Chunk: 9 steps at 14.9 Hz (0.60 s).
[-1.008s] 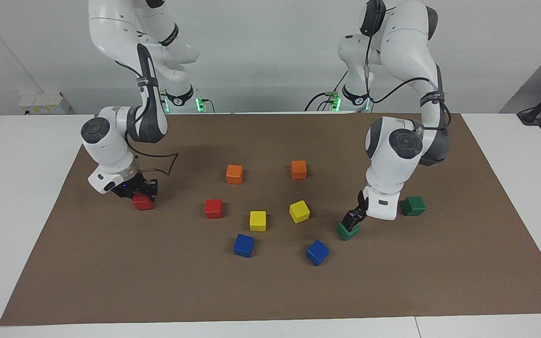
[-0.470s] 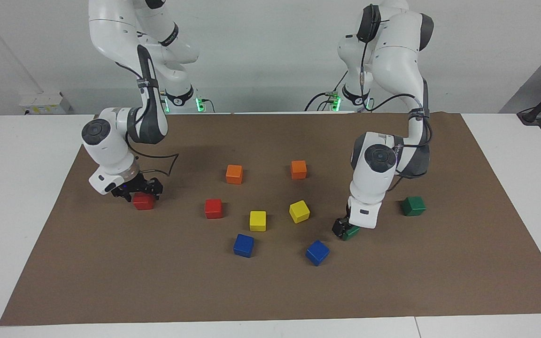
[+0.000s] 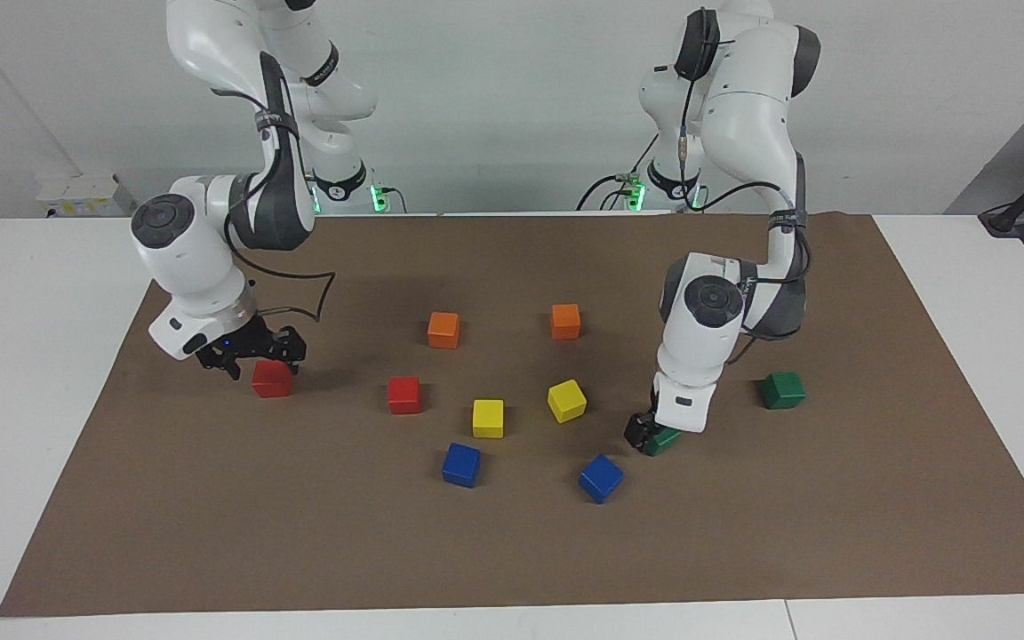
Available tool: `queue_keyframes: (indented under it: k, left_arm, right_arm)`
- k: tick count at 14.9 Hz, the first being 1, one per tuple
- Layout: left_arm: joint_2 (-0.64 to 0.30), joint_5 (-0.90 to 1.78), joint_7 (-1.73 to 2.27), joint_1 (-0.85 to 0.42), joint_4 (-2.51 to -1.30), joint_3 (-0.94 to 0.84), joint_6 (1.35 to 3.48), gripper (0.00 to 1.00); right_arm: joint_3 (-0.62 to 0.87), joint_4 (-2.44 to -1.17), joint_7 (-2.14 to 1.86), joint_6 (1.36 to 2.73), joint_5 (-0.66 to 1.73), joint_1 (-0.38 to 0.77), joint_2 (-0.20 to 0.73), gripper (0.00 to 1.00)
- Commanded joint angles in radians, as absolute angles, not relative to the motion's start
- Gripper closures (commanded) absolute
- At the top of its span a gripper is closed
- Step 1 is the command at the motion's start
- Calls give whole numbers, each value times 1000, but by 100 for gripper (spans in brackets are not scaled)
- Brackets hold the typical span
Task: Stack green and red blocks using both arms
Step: 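Reach the left gripper to the second green cube and grasp it, then grasp the second red cube with the right gripper while the left gripper lifts green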
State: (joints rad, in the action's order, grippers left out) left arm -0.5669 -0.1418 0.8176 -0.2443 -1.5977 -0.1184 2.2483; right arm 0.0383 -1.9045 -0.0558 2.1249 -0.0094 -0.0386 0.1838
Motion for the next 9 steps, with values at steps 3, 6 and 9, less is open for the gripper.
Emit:
queue_keyframes:
  k: [3,6,9]
  left_arm:
    - [-532,-153,838,-258,-1658,-104,2287,0]
    - [-525,-153,847,-258,-1690,-104,2316,0]
    - [-520,-153,850,-258,-1700,-104,2321,0]
  right_arm:
    - [44,-1821,29,2066,3,5,178,0]
    - [46,-1832,83,2031,5,23,153,0]
    - [46,-1830,75,2036,5,15,150,0]
